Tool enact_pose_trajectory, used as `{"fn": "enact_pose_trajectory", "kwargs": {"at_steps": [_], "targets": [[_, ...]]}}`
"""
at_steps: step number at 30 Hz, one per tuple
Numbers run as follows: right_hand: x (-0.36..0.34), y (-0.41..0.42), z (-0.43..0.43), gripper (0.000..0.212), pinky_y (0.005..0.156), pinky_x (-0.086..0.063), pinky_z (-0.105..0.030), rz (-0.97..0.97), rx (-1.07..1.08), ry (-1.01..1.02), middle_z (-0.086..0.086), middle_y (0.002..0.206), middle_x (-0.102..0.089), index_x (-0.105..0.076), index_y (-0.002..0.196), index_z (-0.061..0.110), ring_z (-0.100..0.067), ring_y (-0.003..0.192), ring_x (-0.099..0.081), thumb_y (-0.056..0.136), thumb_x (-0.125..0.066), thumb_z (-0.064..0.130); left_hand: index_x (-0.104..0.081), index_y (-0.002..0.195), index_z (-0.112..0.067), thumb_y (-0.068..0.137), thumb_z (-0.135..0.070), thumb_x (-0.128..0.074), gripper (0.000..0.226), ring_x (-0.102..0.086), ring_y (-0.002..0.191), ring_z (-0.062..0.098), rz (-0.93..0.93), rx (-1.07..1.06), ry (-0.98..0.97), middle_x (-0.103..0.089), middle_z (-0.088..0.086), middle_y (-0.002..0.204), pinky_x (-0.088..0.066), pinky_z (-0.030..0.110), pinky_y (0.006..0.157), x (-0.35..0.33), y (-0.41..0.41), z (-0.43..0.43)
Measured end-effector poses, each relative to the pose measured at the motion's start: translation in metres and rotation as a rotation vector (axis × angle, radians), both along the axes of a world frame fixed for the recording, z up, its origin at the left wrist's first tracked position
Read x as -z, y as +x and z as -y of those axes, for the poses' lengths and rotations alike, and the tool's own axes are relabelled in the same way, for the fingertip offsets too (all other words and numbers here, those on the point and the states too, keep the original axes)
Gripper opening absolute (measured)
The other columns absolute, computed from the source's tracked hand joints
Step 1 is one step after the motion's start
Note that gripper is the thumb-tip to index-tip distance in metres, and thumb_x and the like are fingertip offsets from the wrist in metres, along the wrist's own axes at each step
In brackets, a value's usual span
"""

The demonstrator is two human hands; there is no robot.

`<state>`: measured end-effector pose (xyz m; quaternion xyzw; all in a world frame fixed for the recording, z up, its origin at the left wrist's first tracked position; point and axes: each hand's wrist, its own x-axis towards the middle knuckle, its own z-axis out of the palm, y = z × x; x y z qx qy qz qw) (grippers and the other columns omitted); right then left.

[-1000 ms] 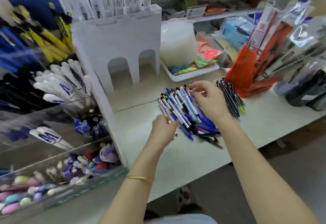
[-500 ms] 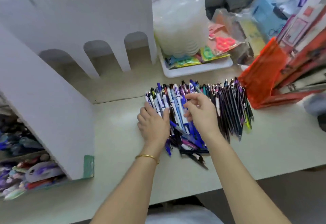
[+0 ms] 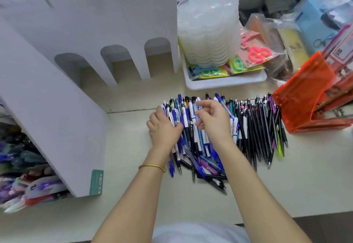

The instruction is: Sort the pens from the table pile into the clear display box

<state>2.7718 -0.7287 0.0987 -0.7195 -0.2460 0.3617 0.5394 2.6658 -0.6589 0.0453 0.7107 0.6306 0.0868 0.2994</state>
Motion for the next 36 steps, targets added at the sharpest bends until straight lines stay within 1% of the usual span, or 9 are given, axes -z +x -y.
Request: {"fn": "enact_pose_trajectory", "kwargs": {"at_steps": [5,14,19,24,26,28,29,33,36], "targets": [[0.003,0.000,-0.011,0.024,0.054,-0.049,-0.020,0.003,-0.014,-0.006,-0.001,0.086,-0.058,-0.057,0.107,0.015,0.001,0.051,-0.056,0.092,-0.047,0.000,-0.013,0.150,-0.009,0.084,-0.028,-0.066,0.087,-0.028,0.130,0.033,-0.031,-0.016,-0.031,-0.027,0.017,0.146,-0.029,0.037,0.106,-0.002,0.004,-0.005],[0.002,0.000,-0.016,0.023,0.055,-0.051,-0.021,0.009,-0.036,-0.011,-0.005,0.086,-0.060,-0.057,0.105,0.016,0.000,0.051,-0.056,0.092,-0.048,0.000,-0.013,0.149,-0.006,0.080,-0.019,-0.072,0.092,-0.032,0.126,0.034,-0.045,-0.095,-0.027,-0.030,0.019,0.141,-0.035,0.036,0.102,-0.001,0.007,-0.013],[0.004,0.000,-0.016,0.025,0.057,-0.052,-0.022,0.008,-0.048,-0.022,-0.006,0.088,-0.061,-0.057,0.105,0.017,0.000,0.052,-0.057,0.092,-0.046,-0.001,-0.023,0.144,-0.005,0.080,-0.004,-0.066,0.077,-0.044,0.118,0.036,-0.050,-0.098,0.022,-0.044,0.021,0.131,-0.042,0.038,0.095,0.001,0.006,-0.019],[0.004,-0.002,-0.017,0.027,0.058,-0.051,-0.026,0.009,-0.056,-0.019,-0.004,0.084,-0.060,-0.057,0.098,0.021,-0.002,0.053,-0.057,0.091,-0.045,-0.002,-0.034,0.133,-0.002,0.080,-0.003,-0.064,0.061,-0.051,0.111,0.037,-0.071,-0.113,0.024,-0.052,0.020,0.121,-0.045,0.039,0.087,0.002,0.005,-0.023],[0.004,-0.003,-0.016,0.027,0.060,-0.051,-0.028,0.005,-0.066,-0.022,-0.004,0.083,-0.059,-0.056,0.098,0.022,-0.002,0.053,-0.057,0.091,-0.045,-0.002,-0.036,0.129,-0.003,0.080,-0.003,-0.064,0.056,-0.056,0.102,0.035,-0.055,-0.108,0.034,-0.057,0.019,0.113,-0.048,0.038,0.079,0.001,0.003,-0.026],[0.004,-0.004,-0.016,0.028,0.061,-0.052,-0.028,0.001,-0.071,-0.028,-0.004,0.085,-0.060,-0.056,0.097,0.024,-0.003,0.055,-0.057,0.092,-0.044,-0.001,-0.037,0.127,-0.004,0.081,-0.002,-0.064,0.053,-0.060,0.091,0.032,-0.043,-0.096,0.040,-0.059,0.015,0.105,-0.048,0.035,0.067,0.000,0.000,-0.029],[0.004,-0.005,-0.017,0.028,0.061,-0.052,-0.028,-0.002,-0.071,-0.029,-0.003,0.086,-0.060,-0.055,0.095,0.025,-0.003,0.055,-0.057,0.092,-0.045,-0.001,-0.037,0.127,-0.005,0.082,-0.002,-0.064,0.052,-0.060,0.089,0.031,-0.039,-0.084,0.035,-0.059,0.015,0.104,-0.047,0.034,0.066,-0.001,0.000,-0.029],[0.004,-0.006,-0.016,0.027,0.059,-0.050,-0.025,-0.009,-0.076,-0.028,-0.001,0.084,-0.059,-0.055,0.095,0.026,-0.003,0.054,-0.056,0.092,-0.046,0.000,-0.037,0.127,-0.004,0.085,-0.003,-0.062,0.049,-0.059,0.096,0.032,-0.054,-0.032,0.053,-0.057,0.017,0.107,-0.049,0.036,0.073,0.001,0.001,-0.024],[0.004,-0.004,-0.014,0.027,0.056,-0.050,-0.020,0.002,-0.055,-0.029,-0.002,0.087,-0.060,-0.056,0.099,0.023,-0.001,0.053,-0.057,0.093,-0.043,0.000,-0.039,0.124,-0.005,0.085,-0.002,-0.061,0.045,-0.059,0.091,0.031,-0.051,-0.019,0.049,-0.059,0.016,0.103,-0.048,0.035,0.068,0.000,0.001,-0.024]]}}
